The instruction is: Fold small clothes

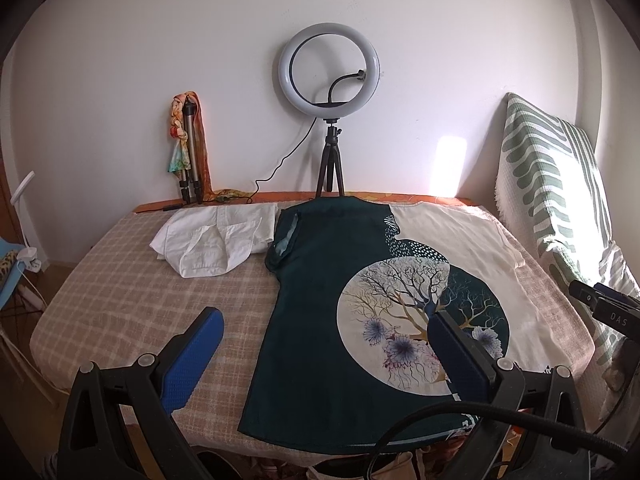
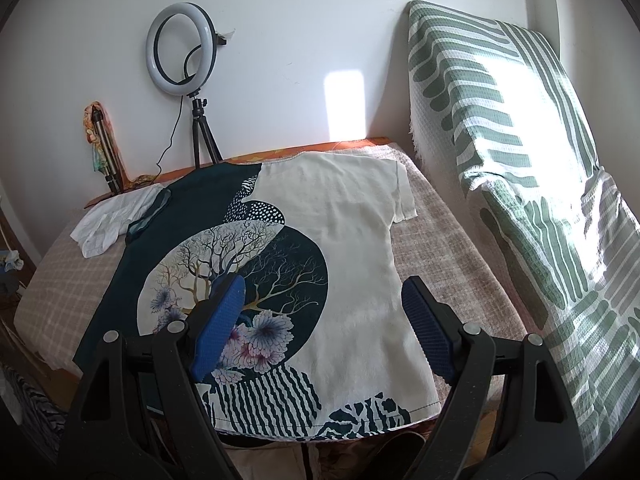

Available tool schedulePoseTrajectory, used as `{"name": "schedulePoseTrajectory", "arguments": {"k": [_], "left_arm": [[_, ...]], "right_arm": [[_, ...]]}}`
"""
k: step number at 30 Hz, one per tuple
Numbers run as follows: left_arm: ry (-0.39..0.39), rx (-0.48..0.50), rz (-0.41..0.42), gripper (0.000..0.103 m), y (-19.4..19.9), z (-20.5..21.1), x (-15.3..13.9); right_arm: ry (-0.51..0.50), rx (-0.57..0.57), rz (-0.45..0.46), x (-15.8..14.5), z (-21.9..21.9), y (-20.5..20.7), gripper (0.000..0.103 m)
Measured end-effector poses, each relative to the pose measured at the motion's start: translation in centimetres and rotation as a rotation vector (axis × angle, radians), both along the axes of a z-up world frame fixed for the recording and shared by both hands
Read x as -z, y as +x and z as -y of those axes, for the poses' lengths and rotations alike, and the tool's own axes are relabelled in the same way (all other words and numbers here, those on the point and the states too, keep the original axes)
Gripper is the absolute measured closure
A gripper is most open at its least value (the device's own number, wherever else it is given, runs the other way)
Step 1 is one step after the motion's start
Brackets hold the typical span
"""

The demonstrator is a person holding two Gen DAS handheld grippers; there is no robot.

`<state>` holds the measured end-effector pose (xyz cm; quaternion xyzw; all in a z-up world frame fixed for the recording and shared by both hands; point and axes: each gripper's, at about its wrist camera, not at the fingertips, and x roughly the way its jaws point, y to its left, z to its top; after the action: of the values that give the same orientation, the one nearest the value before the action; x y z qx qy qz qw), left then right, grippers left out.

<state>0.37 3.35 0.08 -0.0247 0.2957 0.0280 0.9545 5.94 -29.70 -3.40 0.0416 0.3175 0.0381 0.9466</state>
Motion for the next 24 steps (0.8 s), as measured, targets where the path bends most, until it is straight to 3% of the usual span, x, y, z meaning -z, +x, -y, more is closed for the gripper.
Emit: {"name": "schedulePoseTrajectory", "arguments": {"k": [7, 14, 16, 20, 24], "left_arm": [[-0.106, 0.032, 0.015, 0.003, -0.6, -3.8, 0.9], [-0.158, 0.029, -0.059, 0.024, -0.3, -6.7, 3.4], [-0.187, 0.038, -0.095, 0.031, -0.3, -7.3, 4.6], [-0.232, 0.055, -0.159, 0.040, 0.2, -8.0, 7.0], [-0.271, 0.061, -0.205, 0.049, 0.7, -8.5, 9.0]], "right_arm": [[0.012, -0.128, 0.026, -1.7, -3.6, 2.0, 0.020], [0.082, -0.268, -0.052, -1.9, -7.8, 8.1, 0.020], [0.125, -0.313, -0.104, -1.6, -8.8, 10.6, 0.030], [0.222, -0.389, -0.187, -1.2, -11.2, 15.3, 0.033], [0.253, -0.461, -0.234, -0.9, -15.2, 19.2, 0.042]]}}
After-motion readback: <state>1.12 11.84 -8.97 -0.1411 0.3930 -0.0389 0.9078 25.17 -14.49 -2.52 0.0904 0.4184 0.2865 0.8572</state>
